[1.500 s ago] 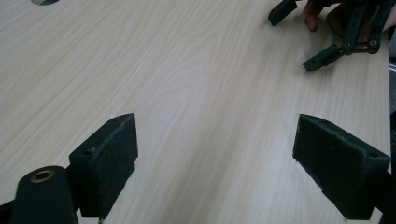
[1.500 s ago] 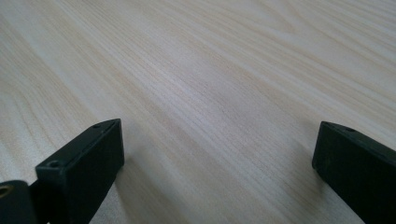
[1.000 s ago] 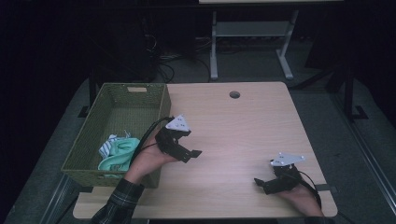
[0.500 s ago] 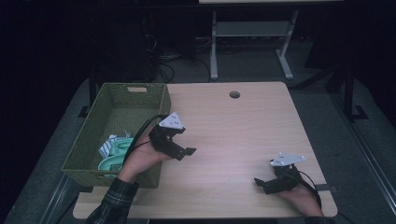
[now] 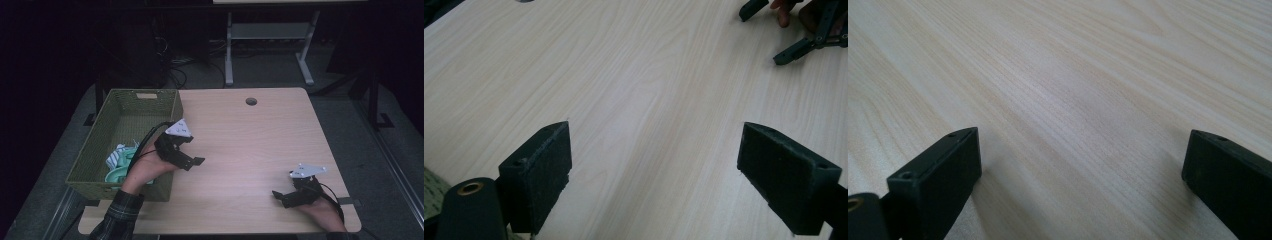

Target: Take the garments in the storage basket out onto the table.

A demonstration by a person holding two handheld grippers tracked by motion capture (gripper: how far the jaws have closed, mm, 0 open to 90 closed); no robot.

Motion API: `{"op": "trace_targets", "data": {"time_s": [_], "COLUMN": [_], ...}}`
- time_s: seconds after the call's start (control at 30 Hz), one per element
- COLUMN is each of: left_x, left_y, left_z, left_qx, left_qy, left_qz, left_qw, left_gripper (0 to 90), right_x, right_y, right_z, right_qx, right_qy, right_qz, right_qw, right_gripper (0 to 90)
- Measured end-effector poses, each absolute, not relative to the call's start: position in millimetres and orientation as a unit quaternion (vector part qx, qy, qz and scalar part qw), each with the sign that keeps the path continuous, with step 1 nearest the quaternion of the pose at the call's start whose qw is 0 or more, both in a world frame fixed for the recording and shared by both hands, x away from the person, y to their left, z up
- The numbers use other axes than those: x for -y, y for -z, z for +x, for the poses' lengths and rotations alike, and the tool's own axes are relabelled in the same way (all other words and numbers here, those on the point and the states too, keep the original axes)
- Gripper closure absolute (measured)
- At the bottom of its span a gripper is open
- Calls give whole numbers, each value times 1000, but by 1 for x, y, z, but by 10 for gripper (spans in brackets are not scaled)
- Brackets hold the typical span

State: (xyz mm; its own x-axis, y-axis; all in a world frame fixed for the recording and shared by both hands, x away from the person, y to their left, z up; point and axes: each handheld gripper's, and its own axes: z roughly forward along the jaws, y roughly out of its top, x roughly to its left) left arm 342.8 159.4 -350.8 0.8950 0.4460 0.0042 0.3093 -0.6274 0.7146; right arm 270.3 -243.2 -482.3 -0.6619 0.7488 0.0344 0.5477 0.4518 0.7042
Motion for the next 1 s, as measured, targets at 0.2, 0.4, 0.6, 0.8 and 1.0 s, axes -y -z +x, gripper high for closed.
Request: {"op": "trace_targets", "data": {"time_s": [0.2, 0.4, 0.6, 0.8, 1.0], "left_x": [-167, -173, -180, -189, -199], "left_y": [347, 345, 343, 341, 340], "left_z": [343, 343, 343, 343, 345], "left_qx": [-211, -218, -222, -227, -237], "left_qy": [-98, -97, -100, -104, -110], "left_qz": [898, 896, 893, 892, 890], "left_qw": [374, 375, 378, 377, 373], "left_gripper": [135, 135, 135, 135, 136], "right_x": [243, 243, 243, 243, 243], "right_y": [482, 482, 482, 482, 482], "right_z": [270, 270, 270, 270, 270], "right_qx": [-840, -840, -840, -840, -840], "right_qy": [-354, -354, -354, -354, -354], "right_qz": [386, 386, 387, 387, 387], "right_qw": [142, 143, 142, 142, 142], "right_gripper": [18, 18, 18, 19, 18]}}
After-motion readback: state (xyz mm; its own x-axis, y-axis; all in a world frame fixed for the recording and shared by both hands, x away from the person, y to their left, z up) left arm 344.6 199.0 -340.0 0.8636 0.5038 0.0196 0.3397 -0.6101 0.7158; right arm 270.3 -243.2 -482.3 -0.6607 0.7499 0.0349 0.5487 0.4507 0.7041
